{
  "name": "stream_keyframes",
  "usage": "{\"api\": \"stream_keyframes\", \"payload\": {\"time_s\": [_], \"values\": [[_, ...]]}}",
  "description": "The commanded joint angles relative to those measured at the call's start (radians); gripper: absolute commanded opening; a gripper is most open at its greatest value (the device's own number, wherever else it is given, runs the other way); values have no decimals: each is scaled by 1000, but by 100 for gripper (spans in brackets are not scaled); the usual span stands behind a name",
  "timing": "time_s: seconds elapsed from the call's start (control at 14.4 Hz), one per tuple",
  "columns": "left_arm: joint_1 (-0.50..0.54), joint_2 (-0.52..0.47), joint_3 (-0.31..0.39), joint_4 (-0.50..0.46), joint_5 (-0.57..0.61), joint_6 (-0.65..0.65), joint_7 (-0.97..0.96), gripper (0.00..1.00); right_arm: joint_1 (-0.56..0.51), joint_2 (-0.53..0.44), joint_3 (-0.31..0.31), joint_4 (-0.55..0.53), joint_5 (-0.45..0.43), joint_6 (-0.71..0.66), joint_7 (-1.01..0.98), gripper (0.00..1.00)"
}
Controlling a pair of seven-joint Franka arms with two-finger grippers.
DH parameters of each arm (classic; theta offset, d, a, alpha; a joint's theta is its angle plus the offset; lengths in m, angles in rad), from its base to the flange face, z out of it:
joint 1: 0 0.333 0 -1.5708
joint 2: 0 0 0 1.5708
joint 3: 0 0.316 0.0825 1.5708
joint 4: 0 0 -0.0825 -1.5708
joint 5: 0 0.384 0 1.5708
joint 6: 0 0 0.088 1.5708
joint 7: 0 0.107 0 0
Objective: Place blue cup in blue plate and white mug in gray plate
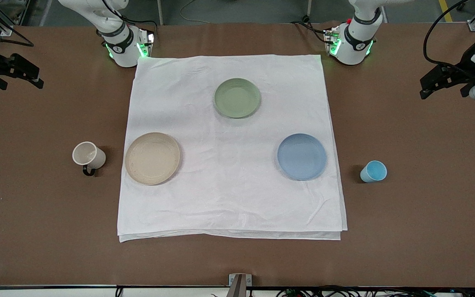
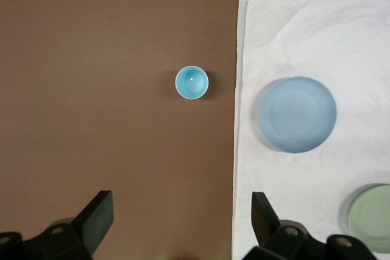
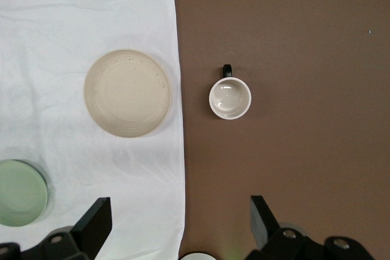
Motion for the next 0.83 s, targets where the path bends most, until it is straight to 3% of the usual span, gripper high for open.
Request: {"api": "stream_keyframes", "payload": {"time_s": [0.0, 0.21, 0.28, 0.49, 0.76], "values": [[7, -1, 3, 8, -20, -16, 20, 100, -5, -13, -3, 12, 21, -21, -11, 100], [20, 22, 3, 16, -8, -15, 23, 100, -5, -11, -2, 29, 20, -23, -14, 100], [20, 44, 3, 24, -8, -13, 32, 100, -5, 31, -2, 20, 11, -18, -5, 100], [78, 136, 3, 2, 1, 30, 96, 100, -58, 309, -2, 123, 6, 60, -14, 100], [79, 163, 6, -200, 7, 268, 64, 100, -87, 473, -3, 80, 4, 253, -12, 100]]}}
